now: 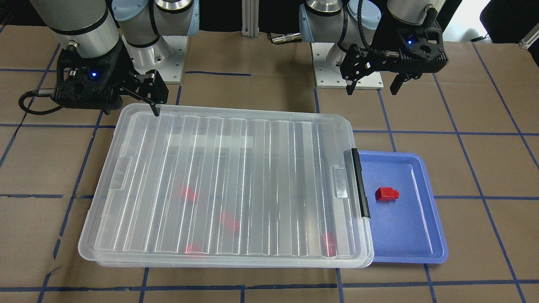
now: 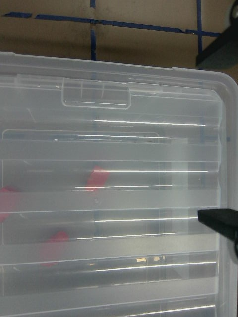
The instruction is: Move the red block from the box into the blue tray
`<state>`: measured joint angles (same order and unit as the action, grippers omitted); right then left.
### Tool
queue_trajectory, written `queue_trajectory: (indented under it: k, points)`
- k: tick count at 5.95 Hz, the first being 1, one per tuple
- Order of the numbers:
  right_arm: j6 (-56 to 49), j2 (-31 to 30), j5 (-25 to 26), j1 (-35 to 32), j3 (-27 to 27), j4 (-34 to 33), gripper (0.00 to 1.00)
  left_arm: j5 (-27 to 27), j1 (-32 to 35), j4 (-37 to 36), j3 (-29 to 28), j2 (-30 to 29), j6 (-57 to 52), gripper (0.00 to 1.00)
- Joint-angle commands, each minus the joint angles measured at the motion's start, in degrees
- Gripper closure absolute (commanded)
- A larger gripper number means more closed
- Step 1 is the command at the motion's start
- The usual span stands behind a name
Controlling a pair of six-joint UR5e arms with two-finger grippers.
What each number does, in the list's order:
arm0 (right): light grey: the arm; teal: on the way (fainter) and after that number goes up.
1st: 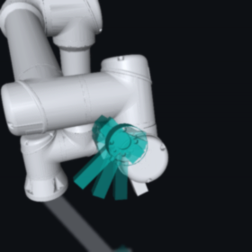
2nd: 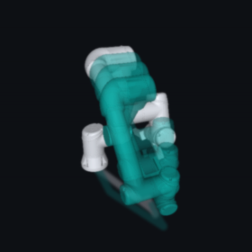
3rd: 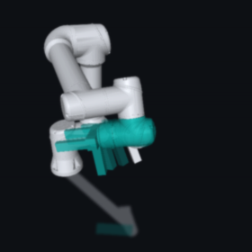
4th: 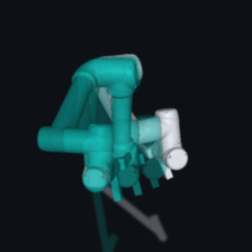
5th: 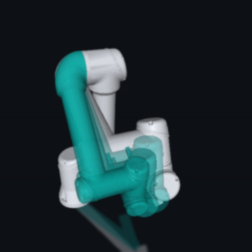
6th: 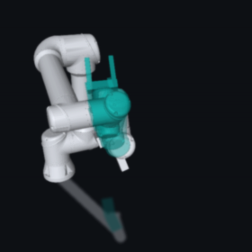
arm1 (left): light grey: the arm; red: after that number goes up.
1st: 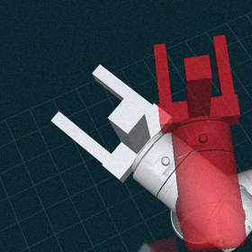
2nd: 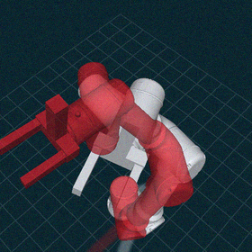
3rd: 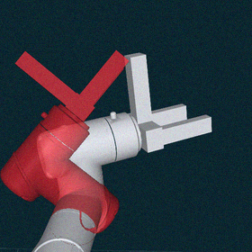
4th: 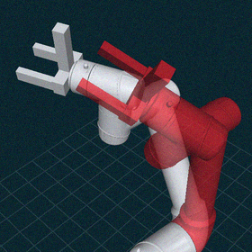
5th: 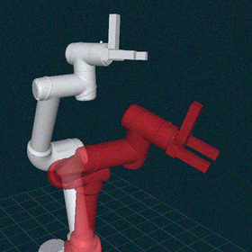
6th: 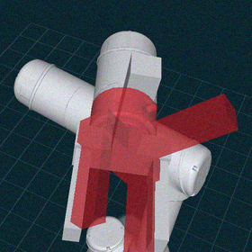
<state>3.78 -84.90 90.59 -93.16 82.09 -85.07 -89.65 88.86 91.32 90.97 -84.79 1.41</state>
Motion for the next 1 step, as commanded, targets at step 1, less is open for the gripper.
queue_trajectory:
  k: [1]
  points:
    - [0.00, 0.08, 0.03, 0.00, 0.00, 0.16, 0.00, -0.09, 0.00, 0.00, 0.00, -0.02, 0.00, 0.01]
